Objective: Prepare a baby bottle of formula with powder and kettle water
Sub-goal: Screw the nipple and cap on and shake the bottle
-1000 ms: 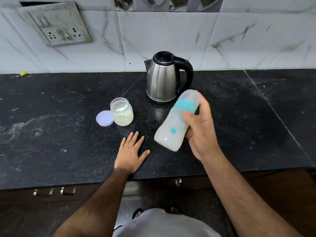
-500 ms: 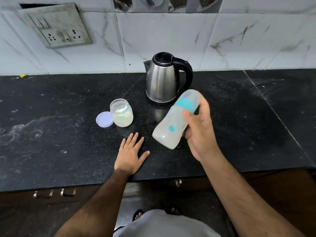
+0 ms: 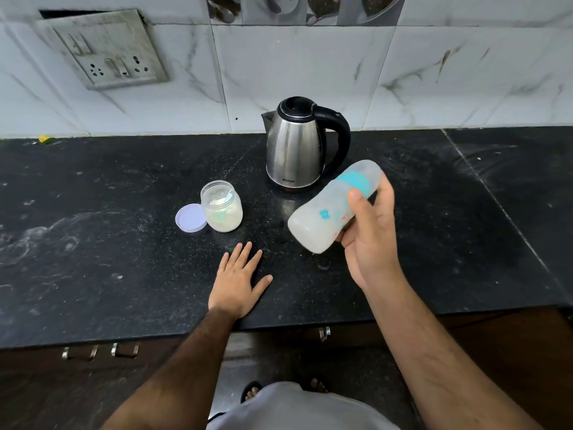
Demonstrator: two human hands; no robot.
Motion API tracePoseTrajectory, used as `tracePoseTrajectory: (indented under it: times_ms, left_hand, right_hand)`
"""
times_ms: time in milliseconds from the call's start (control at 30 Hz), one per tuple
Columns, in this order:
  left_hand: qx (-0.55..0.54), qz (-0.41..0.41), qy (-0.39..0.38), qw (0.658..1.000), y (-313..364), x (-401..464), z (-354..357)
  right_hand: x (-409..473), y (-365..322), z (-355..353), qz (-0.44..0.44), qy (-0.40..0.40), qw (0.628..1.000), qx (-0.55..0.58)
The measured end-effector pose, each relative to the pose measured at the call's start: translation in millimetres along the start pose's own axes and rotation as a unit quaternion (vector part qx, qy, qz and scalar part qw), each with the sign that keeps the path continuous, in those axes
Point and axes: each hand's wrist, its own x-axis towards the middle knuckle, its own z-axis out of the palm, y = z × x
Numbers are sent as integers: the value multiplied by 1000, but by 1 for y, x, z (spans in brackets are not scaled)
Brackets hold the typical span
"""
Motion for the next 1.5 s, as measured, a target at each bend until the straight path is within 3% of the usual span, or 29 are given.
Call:
tracePoseTrajectory:
  times_ms: [200, 367, 533, 667, 833, 1000, 1167, 1333, 1500]
  left_hand:
    - [0, 3, 3, 1000, -1, 0, 1]
    - [-6, 1, 2, 1000, 0, 0, 0]
    - [2, 3, 2, 1000, -1, 0, 1]
    - [-2, 4, 7, 1000, -3, 0, 3]
    - [3, 3, 4, 1000, -2, 0, 2]
    - [-1, 4, 5, 1000, -3, -1, 3]
    - [1, 3, 2, 1000, -3, 0, 2]
    - [-3, 2, 3, 1000, -2, 0, 1]
    - [-2, 4, 3, 1000, -3, 0, 3]
  right_hand:
    - [-6, 1, 2, 19, -60, 997, -41]
    - [3, 0, -1, 4, 36, 999, 30]
    - [-6, 0, 1, 22, -54, 998, -25]
    - [2, -2, -1, 2, 30, 999, 41]
    - [-8, -1, 0, 25, -51, 998, -30]
    - [0, -4, -3, 12, 37, 999, 30]
    - [-8, -3, -1, 36, -70, 996, -51]
    - [-1, -5, -3, 18, 43, 998, 41]
    - [-10, -4, 0, 43, -55, 996, -47]
